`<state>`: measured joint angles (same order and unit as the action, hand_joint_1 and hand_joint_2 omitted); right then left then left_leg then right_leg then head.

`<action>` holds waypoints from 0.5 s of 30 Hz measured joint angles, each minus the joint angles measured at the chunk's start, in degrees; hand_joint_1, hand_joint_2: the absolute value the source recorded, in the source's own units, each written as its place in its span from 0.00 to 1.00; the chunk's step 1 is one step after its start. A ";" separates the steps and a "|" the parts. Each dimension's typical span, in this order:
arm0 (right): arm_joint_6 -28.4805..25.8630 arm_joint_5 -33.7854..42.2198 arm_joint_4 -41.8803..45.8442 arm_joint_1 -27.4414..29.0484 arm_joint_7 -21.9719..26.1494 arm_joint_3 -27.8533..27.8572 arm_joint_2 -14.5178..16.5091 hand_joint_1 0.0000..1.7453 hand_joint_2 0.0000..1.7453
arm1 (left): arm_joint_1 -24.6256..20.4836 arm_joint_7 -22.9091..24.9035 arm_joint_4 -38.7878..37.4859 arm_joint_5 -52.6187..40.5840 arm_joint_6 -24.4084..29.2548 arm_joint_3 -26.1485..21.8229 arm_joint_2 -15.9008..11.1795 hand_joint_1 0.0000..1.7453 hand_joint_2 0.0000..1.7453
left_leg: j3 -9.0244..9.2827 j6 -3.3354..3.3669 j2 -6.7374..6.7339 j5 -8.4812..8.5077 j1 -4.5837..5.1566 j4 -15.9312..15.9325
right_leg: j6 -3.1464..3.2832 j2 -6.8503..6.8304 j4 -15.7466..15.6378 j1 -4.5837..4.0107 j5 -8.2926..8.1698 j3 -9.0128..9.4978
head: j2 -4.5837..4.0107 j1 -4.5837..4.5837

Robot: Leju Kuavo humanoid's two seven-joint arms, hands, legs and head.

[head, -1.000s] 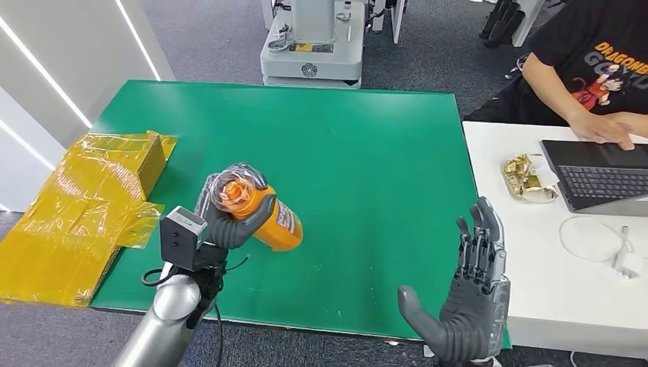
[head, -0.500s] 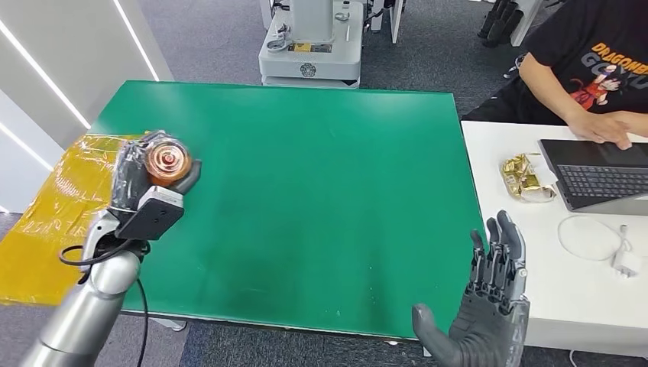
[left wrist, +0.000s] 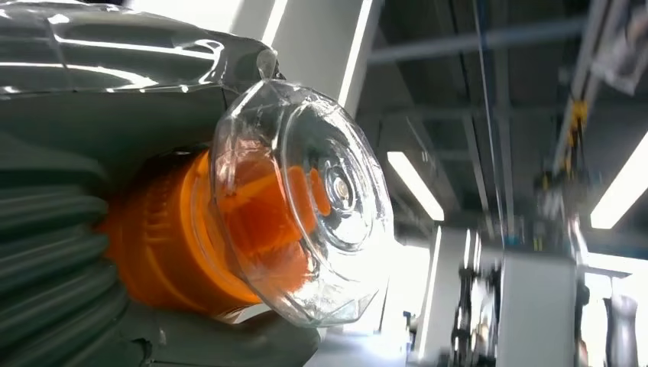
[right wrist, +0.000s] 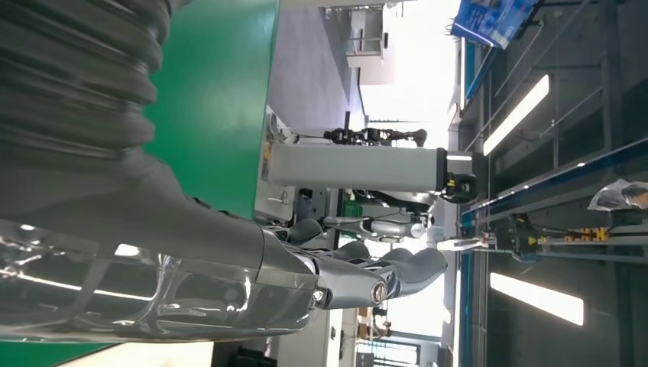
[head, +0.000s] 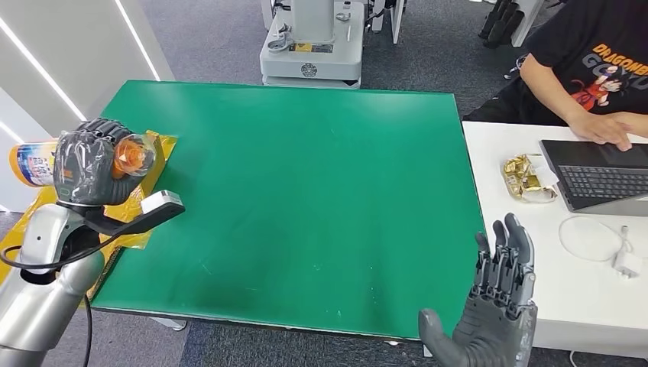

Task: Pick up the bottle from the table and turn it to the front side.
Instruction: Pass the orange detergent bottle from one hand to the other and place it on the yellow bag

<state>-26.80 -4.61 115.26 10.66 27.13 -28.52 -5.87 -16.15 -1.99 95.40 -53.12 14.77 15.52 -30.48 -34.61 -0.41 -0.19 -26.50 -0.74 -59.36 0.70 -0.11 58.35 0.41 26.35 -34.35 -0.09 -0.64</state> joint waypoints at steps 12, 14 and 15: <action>2.33 0.54 0.47 0.64 0.08 0.00 -0.16 0.00 1.00 | -3.81 -2.07 -8.91 -2.00 -17.64 7.59 -3.71 1.00 1.00 | 0.00 -0.03 -0.07 0.01 -0.01 0.00 | 0.03 0.08 0.02 -0.01 -0.03 -0.05 | 0.00 0.00; 3.32 0.35 0.71 0.63 -0.48 0.00 -0.16 0.00 1.00 | -5.17 -2.22 -11.64 -2.66 -20.47 8.97 -4.11 1.00 1.00 | 0.00 -0.03 -0.07 0.01 -0.02 0.00 | 0.03 0.08 0.01 -0.02 -0.02 -0.06 | 0.00 -0.01; 3.77 0.35 0.78 0.61 -0.63 0.00 -0.16 0.00 1.00 | -6.21 -2.46 -13.49 -3.01 -21.76 9.85 -4.37 1.00 1.00 | 0.00 -0.04 -0.07 0.02 -0.02 0.00 | 0.03 0.08 0.02 -0.02 -0.02 -0.06 | 0.00 0.00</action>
<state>-23.03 -4.26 116.04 11.26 26.50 -28.52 -6.03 -22.36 -4.46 81.91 -56.13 -6.99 25.37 -34.85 -34.61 -0.45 -0.25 -26.48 -0.75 -59.35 0.74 -0.04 58.37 0.40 26.33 -34.41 -0.09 -0.64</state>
